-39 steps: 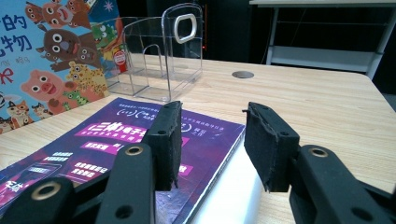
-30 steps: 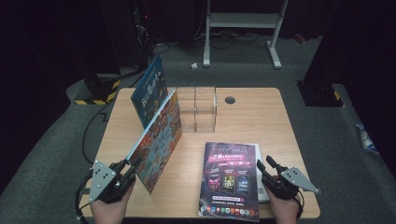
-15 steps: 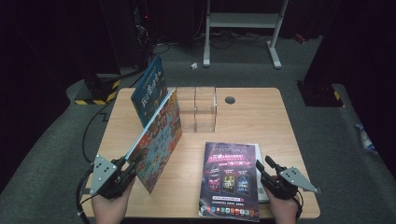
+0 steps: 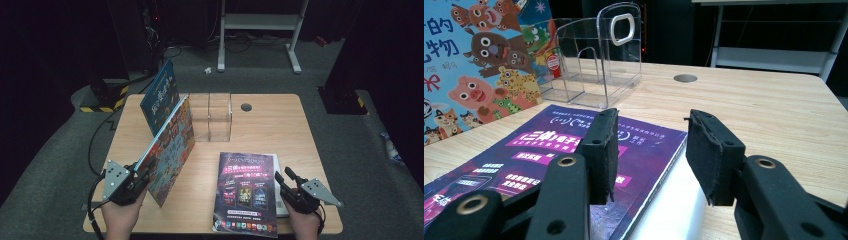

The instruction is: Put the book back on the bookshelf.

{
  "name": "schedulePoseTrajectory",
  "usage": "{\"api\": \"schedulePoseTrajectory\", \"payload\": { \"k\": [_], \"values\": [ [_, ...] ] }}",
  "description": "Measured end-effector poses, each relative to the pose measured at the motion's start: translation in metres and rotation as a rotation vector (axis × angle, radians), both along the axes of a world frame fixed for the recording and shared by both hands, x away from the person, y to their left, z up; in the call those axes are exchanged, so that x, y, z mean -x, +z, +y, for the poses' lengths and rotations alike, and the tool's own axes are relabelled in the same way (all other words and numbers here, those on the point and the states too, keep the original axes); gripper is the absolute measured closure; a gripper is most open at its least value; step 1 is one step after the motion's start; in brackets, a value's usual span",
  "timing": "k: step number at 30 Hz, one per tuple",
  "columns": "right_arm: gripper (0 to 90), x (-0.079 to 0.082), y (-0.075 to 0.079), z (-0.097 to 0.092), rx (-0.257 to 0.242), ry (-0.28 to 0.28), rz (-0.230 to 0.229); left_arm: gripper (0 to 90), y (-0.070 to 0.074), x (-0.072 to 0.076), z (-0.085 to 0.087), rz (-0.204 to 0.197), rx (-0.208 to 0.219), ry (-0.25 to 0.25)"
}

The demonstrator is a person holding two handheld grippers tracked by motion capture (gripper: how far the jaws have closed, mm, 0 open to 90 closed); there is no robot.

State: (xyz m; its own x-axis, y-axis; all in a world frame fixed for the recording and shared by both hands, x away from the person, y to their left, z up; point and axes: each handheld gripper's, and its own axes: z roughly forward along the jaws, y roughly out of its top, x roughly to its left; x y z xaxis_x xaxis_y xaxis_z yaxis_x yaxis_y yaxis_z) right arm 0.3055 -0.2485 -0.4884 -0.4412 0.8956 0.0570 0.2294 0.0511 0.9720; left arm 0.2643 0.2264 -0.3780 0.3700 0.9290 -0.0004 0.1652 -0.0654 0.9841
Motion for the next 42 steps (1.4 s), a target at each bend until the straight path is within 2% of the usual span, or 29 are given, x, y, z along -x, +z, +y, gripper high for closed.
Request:
{"api": "schedulePoseTrajectory", "payload": {
  "k": [15, 19, 21, 23, 24, 30, 33, 35, 37, 41, 42],
  "values": [
    [55.6, -0.001, 0.0, 0.0, 0.009, 0.004, 0.0, 75.3, -0.005, -0.011, -0.005, -0.006, -0.007, -0.001],
    [55.4, -0.003, 0.001, 0.0, 0.039, -0.004, 0.004, 75.0, -0.006, -0.014, -0.003, 0.008, 0.02, -0.015],
    [55.4, -0.006, 0.003, 0.0, 0.085, 0.007, 0.011, 75.0, -0.007, -0.014, -0.003, 0.004, 0.016, -0.012],
    [55.4, -0.009, 0.004, -0.001, 0.145, 0.011, 0.022, 75.1, -0.007, -0.014, -0.004, -0.004, 0.009, -0.009],
    [55.3, -0.01, 0.004, -0.002, 0.156, 0.011, 0.022, 75.0, -0.007, -0.014, -0.004, -0.013, 0.008, -0.008],
    [55.3, -0.006, -0.008, -0.008, 0.127, -0.005, 0.039, 74.6, -0.01, -0.013, -0.008, -0.078, 0.001, 0.01],
    [55.2, -0.004, -0.007, -0.008, 0.133, 0.003, 0.036, 77.2, -0.009, -0.013, -0.008, -0.061, 0.019, 0.009],
    [55.2, -0.003, -0.008, -0.01, 0.108, 0.002, 0.037, 78.0, -0.007, -0.013, -0.008, -0.041, 0.024, 0.011],
    [55.2, -0.003, -0.009, -0.009, 0.117, 0.008, 0.04, 78.8, -0.005, -0.013, -0.008, -0.027, 0.012, 0.023],
    [55.2, -0.004, -0.009, -0.009, 0.112, 0.013, 0.042, 80.1, -0.002, -0.014, -0.006, 0.004, 0.018, 0.027],
    [55.2, -0.004, -0.009, -0.009, 0.112, 0.014, 0.042, 80.4, 0.0, -0.015, -0.005, 0.013, 0.006, 0.023]
  ]
}}
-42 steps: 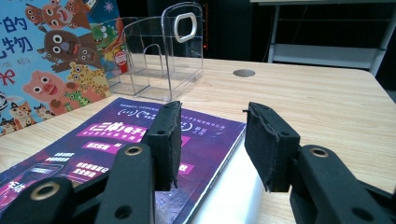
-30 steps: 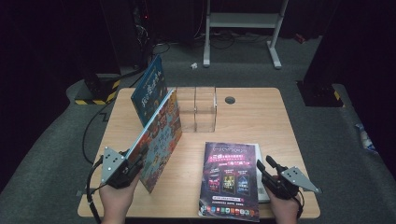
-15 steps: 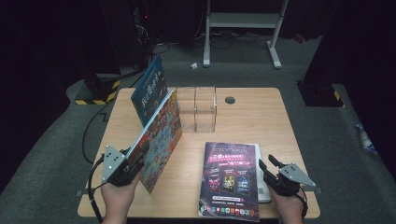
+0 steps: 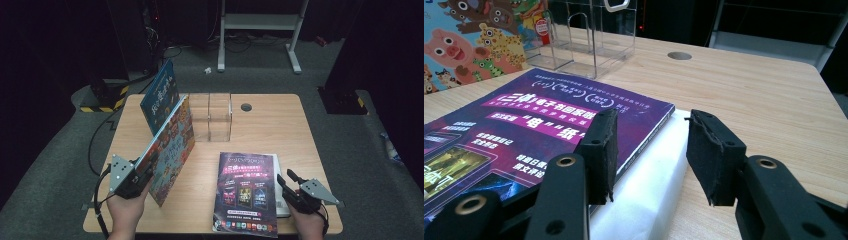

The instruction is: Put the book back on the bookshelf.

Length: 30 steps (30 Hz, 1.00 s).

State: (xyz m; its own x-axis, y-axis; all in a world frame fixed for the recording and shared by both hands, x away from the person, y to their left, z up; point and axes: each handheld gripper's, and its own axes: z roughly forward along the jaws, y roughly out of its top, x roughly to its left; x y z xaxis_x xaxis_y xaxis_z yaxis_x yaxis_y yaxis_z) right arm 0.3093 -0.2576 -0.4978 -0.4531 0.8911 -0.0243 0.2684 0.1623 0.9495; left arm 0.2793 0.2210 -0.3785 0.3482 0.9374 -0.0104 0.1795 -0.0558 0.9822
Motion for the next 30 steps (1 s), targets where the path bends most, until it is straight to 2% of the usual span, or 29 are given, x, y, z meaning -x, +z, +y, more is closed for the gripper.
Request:
{"api": "schedulePoseTrajectory", "payload": {
  "k": [4, 11, 19, 26, 30],
  "values": [
    [55.2, 0.0, 0.0, -0.002, -0.004, -0.002, -0.007, 80.8, 0.003, 0.0, -0.004, 0.003, -0.038, -0.021],
    [55.3, 0.0, 0.001, -0.006, -0.02, -0.008, -0.007, 81.3, 0.01, -0.003, -0.011, 0.005, -0.065, -0.033],
    [55.3, 0.0, 0.001, -0.008, -0.031, -0.014, -0.007, 81.4, 0.026, -0.011, -0.003, 0.035, -0.026, -0.065],
    [55.4, 0.001, 0.002, -0.008, -0.032, -0.012, -0.014, 81.5, 0.028, -0.01, 0.015, 0.051, 0.038, -0.036],
    [55.5, 0.001, 0.002, -0.008, -0.032, -0.012, -0.015, 81.6, 0.033, -0.008, 0.02, 0.049, 0.021, -0.015]
  ]
}}
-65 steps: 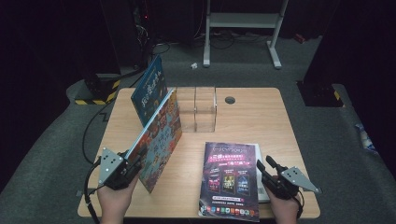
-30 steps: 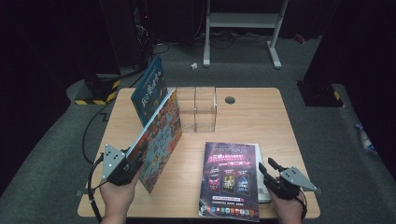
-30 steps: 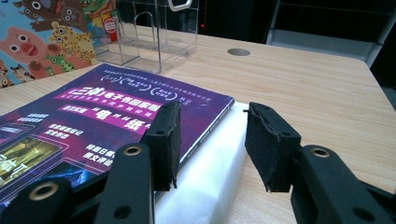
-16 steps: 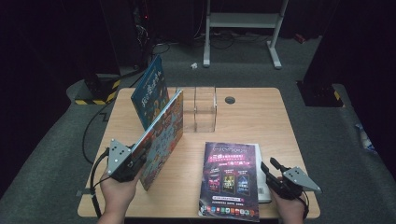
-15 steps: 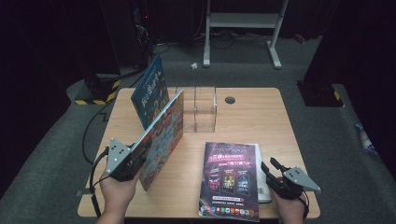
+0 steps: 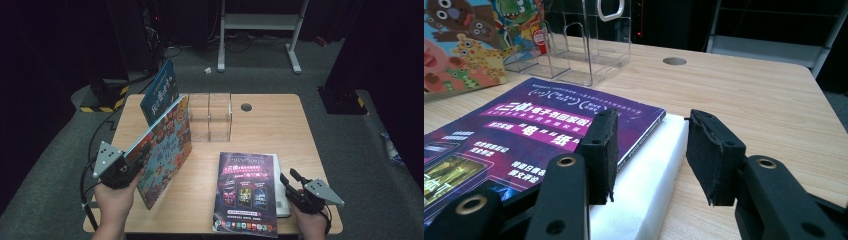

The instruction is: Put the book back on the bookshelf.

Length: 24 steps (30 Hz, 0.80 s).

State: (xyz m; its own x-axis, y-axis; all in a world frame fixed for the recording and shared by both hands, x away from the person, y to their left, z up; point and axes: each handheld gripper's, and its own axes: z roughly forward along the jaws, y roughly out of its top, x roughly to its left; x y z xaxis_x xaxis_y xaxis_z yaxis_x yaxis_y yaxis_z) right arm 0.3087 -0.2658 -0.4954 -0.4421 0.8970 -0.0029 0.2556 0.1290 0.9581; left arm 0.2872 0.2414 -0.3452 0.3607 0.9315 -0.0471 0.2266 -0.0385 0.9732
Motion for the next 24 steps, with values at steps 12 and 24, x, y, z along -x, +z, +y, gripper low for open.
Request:
{"api": "schedulePoseTrajectory", "payload": {
  "k": [12, 24],
  "values": [
    [55.6, 0.0, 0.002, 0.0, -0.004, 0.002, -0.004, 81.6, 0.019, -0.011, 0.007, -0.004, -0.014, 0.058],
    [55.6, 0.001, 0.003, -0.002, -0.009, -0.001, -0.012, 81.6, 0.026, -0.04, -0.011, -0.025, -0.014, 0.117]
  ]
}}
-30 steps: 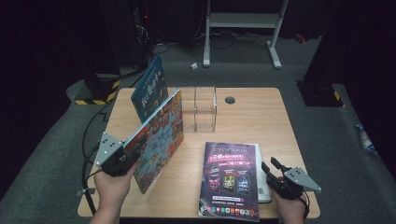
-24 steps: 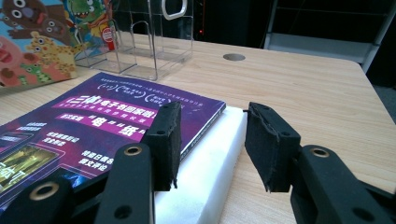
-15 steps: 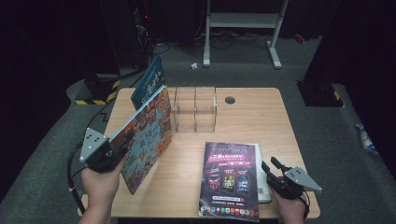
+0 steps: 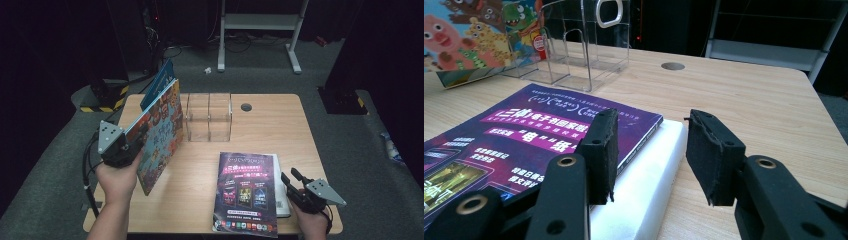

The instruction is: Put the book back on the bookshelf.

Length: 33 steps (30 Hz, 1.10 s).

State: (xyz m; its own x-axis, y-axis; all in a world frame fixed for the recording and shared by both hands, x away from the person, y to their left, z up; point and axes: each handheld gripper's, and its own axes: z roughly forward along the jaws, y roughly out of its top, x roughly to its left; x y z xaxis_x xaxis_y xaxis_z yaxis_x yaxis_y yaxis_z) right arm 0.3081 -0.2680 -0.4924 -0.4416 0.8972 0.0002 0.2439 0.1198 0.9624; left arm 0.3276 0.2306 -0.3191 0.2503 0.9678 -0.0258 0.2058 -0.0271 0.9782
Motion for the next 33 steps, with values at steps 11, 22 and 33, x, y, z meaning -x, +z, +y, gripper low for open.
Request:
{"api": "schedulePoseTrajectory", "payload": {
  "k": [11, 22, 33],
  "values": [
    [55.8, 0.0, 0.0, -0.002, -0.009, 0.003, 0.002, 81.5, -0.002, -0.028, -0.022, -0.038, -0.009, 0.066],
    [56.0, 0.001, 0.001, -0.002, -0.016, 0.01, -0.005, 81.6, -0.01, -0.048, -0.038, -0.059, -0.007, 0.118],
    [56.0, 0.002, 0.001, -0.003, -0.019, 0.012, -0.005, 81.5, -0.02, -0.062, -0.038, -0.058, 0.002, 0.115]
  ]
}}
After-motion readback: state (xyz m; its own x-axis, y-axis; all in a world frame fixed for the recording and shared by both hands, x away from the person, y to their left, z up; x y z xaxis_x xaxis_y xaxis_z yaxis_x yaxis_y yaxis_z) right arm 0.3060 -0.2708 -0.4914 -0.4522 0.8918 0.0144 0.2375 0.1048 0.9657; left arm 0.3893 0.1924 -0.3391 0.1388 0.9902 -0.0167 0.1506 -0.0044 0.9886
